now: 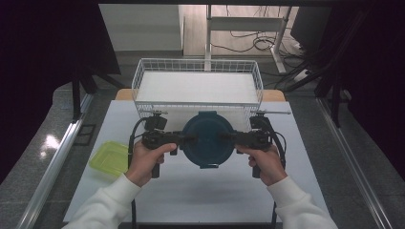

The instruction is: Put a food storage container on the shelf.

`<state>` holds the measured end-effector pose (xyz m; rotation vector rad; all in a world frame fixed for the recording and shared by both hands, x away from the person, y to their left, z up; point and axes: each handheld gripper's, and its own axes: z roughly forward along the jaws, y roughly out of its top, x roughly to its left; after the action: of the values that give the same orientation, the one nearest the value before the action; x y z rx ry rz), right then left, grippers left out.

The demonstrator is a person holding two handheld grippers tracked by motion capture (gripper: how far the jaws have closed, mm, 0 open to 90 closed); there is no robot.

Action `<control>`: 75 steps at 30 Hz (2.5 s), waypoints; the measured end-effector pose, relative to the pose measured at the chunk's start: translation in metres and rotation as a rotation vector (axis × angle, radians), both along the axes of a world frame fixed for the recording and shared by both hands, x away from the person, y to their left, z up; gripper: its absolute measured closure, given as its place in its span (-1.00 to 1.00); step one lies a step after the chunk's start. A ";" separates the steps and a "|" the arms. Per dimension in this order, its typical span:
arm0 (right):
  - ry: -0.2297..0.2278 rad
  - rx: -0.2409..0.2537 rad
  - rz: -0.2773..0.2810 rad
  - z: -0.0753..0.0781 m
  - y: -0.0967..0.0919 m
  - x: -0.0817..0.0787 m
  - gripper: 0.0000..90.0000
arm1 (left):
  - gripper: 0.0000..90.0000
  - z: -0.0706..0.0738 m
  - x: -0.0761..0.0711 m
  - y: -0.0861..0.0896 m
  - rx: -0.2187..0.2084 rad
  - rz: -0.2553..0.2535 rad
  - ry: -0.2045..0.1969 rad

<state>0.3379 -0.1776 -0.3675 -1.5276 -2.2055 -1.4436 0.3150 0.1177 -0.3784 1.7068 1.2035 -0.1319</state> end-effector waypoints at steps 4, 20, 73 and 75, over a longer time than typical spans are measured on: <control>-0.016 -0.003 0.003 0.010 0.001 0.004 -0.33 | -0.16 0.009 0.004 0.001 -0.005 0.005 -0.015; -0.057 0.012 -0.009 0.045 0.006 0.022 -0.33 | -0.16 0.045 0.022 0.006 -0.003 0.011 -0.059; -0.063 0.031 -0.021 0.101 0.029 0.129 -0.32 | -0.16 0.097 0.129 0.030 -0.003 0.019 -0.063; -0.055 0.034 -0.021 0.099 0.029 0.132 -0.32 | -0.16 0.096 0.132 0.030 0.000 0.019 -0.061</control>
<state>0.4697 -0.1487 -0.2686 -1.5225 -2.1896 -1.5388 0.4469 0.1474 -0.2824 1.6874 1.1744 -0.0682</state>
